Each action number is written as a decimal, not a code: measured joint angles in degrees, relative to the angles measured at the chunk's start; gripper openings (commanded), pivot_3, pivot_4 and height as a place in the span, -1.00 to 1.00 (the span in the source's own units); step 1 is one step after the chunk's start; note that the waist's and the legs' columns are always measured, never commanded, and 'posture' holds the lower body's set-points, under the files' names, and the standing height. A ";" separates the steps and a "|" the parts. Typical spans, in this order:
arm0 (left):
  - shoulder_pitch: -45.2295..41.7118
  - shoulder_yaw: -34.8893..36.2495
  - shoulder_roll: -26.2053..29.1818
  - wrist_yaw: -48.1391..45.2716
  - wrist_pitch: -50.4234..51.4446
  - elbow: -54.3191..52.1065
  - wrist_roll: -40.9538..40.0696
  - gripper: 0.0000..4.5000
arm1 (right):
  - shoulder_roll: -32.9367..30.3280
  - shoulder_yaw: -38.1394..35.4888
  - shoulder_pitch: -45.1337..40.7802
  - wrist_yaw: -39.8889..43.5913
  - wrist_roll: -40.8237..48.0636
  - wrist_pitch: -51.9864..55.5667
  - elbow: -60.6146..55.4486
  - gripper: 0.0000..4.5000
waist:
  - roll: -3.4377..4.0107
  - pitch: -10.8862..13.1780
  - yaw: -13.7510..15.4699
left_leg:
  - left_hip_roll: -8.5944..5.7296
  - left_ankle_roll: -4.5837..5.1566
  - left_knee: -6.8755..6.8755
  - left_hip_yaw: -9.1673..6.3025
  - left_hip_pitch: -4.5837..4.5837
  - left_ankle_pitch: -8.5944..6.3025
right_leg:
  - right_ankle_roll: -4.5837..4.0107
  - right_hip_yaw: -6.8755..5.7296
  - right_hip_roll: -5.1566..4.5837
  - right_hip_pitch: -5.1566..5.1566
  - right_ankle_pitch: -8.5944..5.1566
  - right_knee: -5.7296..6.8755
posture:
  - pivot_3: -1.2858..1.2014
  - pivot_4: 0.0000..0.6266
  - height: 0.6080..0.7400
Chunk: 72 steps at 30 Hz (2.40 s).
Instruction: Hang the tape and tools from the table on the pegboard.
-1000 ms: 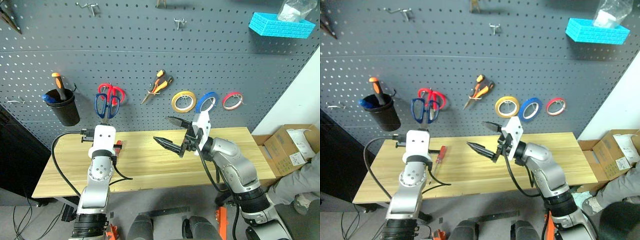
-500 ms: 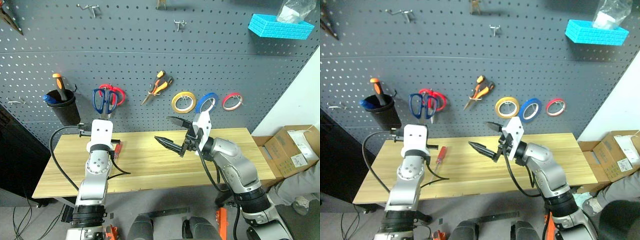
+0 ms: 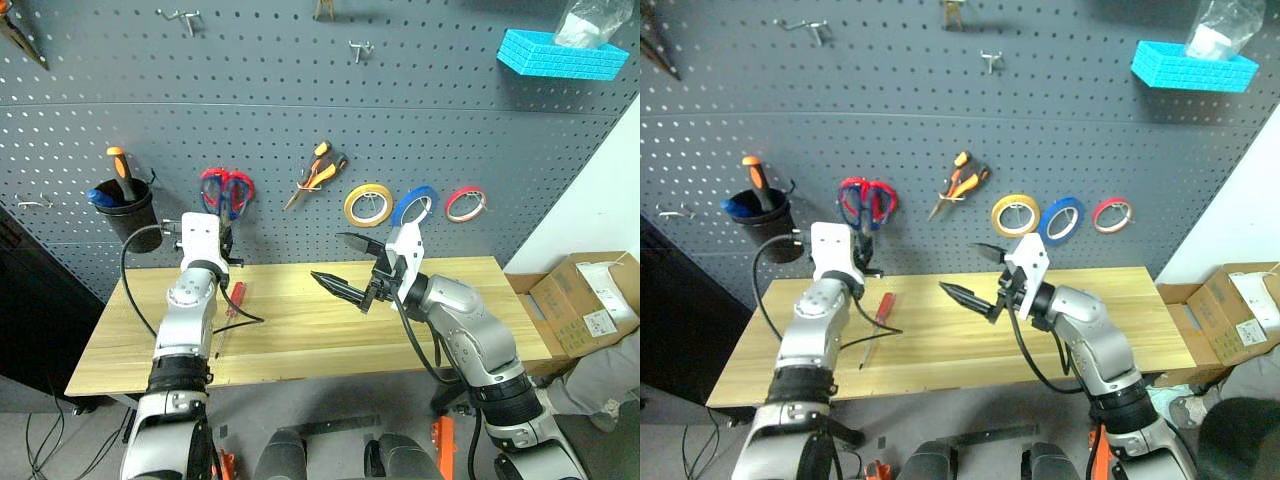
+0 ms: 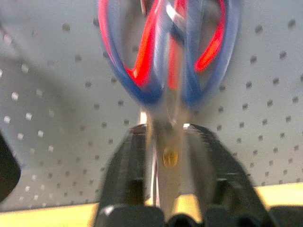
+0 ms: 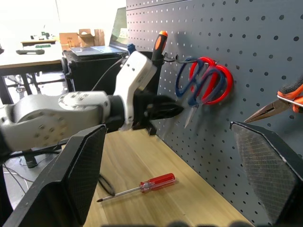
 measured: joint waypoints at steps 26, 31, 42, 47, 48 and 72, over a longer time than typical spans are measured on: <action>8.62 -4.07 -0.63 0.92 12.31 -2.12 1.21 0.99 | 5.51 9.24 -2.09 -2.84 -4.71 2.82 2.10 1.00 | 0.59 1.01 -1.22 | 0.07 0.00 -0.01 0.01 0.31 0.00 | -0.40 0.03 0.00 0.08 -0.24 0.16 | 0.13 -0.46 1.00; 4.63 -3.94 1.42 0.09 12.45 2.63 1.05 0.99 | 11.16 9.44 -7.94 -4.36 -5.09 2.84 5.55 1.00 | 0.69 2.66 -1.50 | 0.08 0.01 0.00 -0.04 0.27 0.01 | -0.41 -0.02 -0.02 0.07 -0.26 0.19 | 0.13 -0.29 1.00; 4.10 -2.07 1.94 -0.65 15.30 4.49 -1.18 0.99 | 6.32 8.61 -6.75 -4.08 -5.30 7.34 4.16 1.00 | 0.71 6.84 -2.10 | 0.15 0.05 -0.10 -0.19 -0.26 -0.02 | -0.22 -0.16 -0.01 -0.32 -0.18 0.10 | 0.12 -0.04 1.00; 3.56 -1.87 2.10 -1.18 15.83 6.31 -1.40 0.99 | 5.14 9.01 -6.18 -4.42 -5.75 9.43 2.59 1.00 | 0.73 8.54 -2.14 | 0.13 0.05 -0.08 -0.17 -0.44 -0.02 | -0.39 -0.14 -0.03 -0.47 -0.29 0.06 | 0.11 0.02 1.00; 3.27 -1.86 2.21 -1.22 15.83 7.12 -1.39 0.99 | 5.25 9.04 -6.17 -4.62 -5.74 9.96 2.15 1.00 | 0.69 8.71 -2.13 | 0.13 0.05 -0.06 -0.18 -0.63 -0.02 | -0.31 -0.16 -0.03 -0.64 -0.24 0.07 | 0.11 0.05 1.00; -3.92 0.45 4.23 -9.46 19.61 16.61 -5.27 -0.31 | 3.82 7.61 -4.50 -6.64 -4.57 16.26 -3.97 1.00 | 0.79 10.55 -2.54 | 0.10 0.04 -0.09 -0.16 -1.23 -0.01 | -0.08 -0.14 -0.05 -1.29 -0.17 0.06 | 0.09 0.07 1.00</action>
